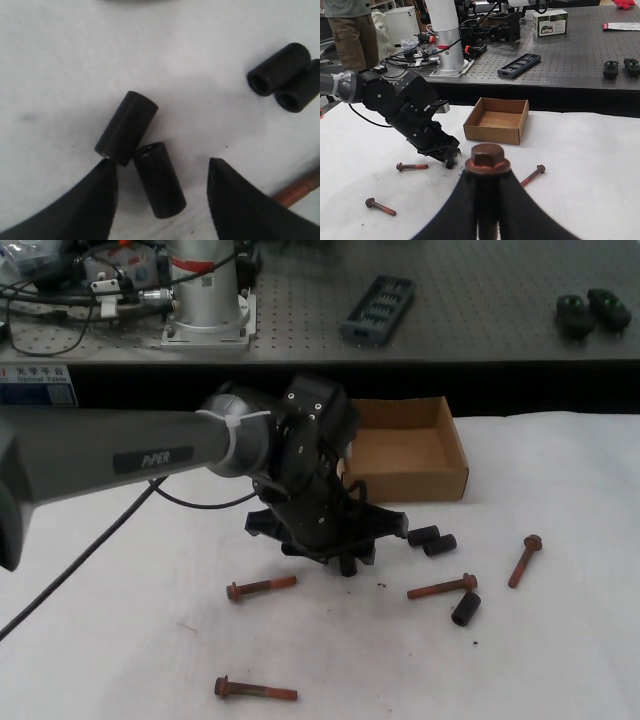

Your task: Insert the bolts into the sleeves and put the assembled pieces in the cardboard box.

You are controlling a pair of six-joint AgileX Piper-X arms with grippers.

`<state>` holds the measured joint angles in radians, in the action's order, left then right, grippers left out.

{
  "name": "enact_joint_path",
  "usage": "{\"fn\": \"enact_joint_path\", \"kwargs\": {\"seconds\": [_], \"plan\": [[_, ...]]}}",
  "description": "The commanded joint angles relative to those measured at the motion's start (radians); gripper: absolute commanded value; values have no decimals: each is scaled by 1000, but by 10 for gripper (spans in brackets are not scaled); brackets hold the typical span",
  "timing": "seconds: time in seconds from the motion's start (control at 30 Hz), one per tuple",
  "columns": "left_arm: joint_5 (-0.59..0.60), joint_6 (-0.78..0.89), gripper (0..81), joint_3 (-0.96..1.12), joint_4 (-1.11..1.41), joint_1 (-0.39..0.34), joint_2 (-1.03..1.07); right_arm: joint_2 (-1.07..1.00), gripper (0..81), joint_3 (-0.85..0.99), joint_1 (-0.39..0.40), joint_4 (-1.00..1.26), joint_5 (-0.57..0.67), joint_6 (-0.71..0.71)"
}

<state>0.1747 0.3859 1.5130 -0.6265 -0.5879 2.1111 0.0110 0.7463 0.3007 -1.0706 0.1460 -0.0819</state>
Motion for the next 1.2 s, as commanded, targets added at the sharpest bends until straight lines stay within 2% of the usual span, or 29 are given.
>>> {"fn": "enact_joint_path", "kwargs": {"seconds": [0.0, 0.27, 0.33, 0.47, 0.57, 0.77, 0.83, 1.17], "plan": [[-13, 12, 393, 15, 11, -4, -1, -11, 54, 2, 5, 3, 6, 14], [-6, 20, 393, 15, -1, -5, 73, -11, 54, 2, 5, 1, 29, 14], [48, 33, 393, 15, 17, -2, 83, -11, 54, 2, 5, -1, 29, 14], [31, 38, 384, 15, 34, -4, 84, -11, 54, 2, 24, 0, 29, 14], [32, 51, 313, 17, 41, -5, 84, -11, 54, 2, 41, 0, 29, 14], [39, 47, 67, 17, 36, -5, 84, -11, 54, 2, 51, 0, 26, 15], [44, 30, 7, 17, 31, -5, 84, -11, 54, 2, 51, 0, 21, 15], [240, 18, 6, 21, 27, -5, 76, -11, 54, 2, 51, 0, 21, 15]]}}
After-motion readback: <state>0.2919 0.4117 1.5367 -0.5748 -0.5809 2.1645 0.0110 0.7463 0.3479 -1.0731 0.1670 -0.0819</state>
